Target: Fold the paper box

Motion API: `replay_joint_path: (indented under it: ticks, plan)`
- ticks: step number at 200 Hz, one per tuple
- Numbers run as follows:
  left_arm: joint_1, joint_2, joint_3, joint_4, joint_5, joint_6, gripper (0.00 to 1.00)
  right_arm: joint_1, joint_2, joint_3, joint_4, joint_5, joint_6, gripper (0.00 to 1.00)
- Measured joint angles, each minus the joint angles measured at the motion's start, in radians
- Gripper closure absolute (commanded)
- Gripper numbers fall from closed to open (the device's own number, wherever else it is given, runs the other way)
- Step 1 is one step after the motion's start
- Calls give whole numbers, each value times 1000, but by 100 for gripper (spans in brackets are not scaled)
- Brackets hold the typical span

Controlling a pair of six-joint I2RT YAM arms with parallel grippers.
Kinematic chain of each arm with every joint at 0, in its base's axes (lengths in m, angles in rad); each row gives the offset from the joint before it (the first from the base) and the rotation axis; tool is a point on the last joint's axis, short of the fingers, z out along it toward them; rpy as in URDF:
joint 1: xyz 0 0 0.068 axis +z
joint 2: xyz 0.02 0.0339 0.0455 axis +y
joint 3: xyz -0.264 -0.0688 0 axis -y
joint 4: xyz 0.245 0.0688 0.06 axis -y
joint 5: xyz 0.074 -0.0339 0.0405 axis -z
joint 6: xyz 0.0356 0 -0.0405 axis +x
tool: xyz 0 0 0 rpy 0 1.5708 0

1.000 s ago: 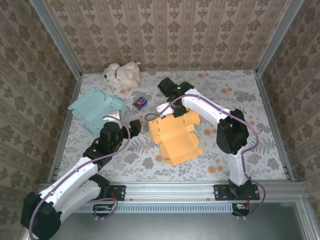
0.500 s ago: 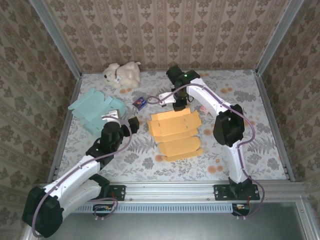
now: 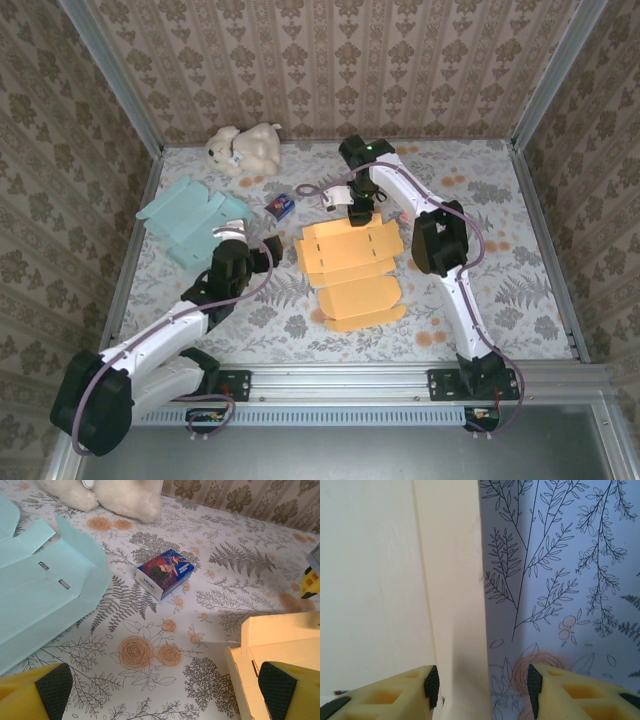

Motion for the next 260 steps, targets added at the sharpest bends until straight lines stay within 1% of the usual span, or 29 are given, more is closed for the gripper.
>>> replay_joint_path:
  ticks: [40, 100, 147, 181, 212, 244, 260]
  plan:
    - [0, 26, 17, 3, 0, 11, 0, -8, 24, 24, -25, -39, -1, 48]
    - [0, 30, 26, 3, 0, 15, 0, -9, 55, 28, -48, -45, -15, 49]
    - [0, 30, 26, 4, 0, 16, 0, -9, 69, 28, -61, -45, -21, 55]
    - [0, 30, 26, 3, 0, 19, 0, -13, 69, 23, -63, -45, -23, 55]
    - [0, 30, 26, 3, 0, 19, 0, -14, 63, -6, -62, -45, -26, 59]
    - [0, 30, 26, 3, 4, 19, 0, -14, 43, -39, -62, -44, -27, 60]
    - [0, 30, 26, 3, 7, 19, 0, -14, 30, -45, -62, -44, -27, 64]
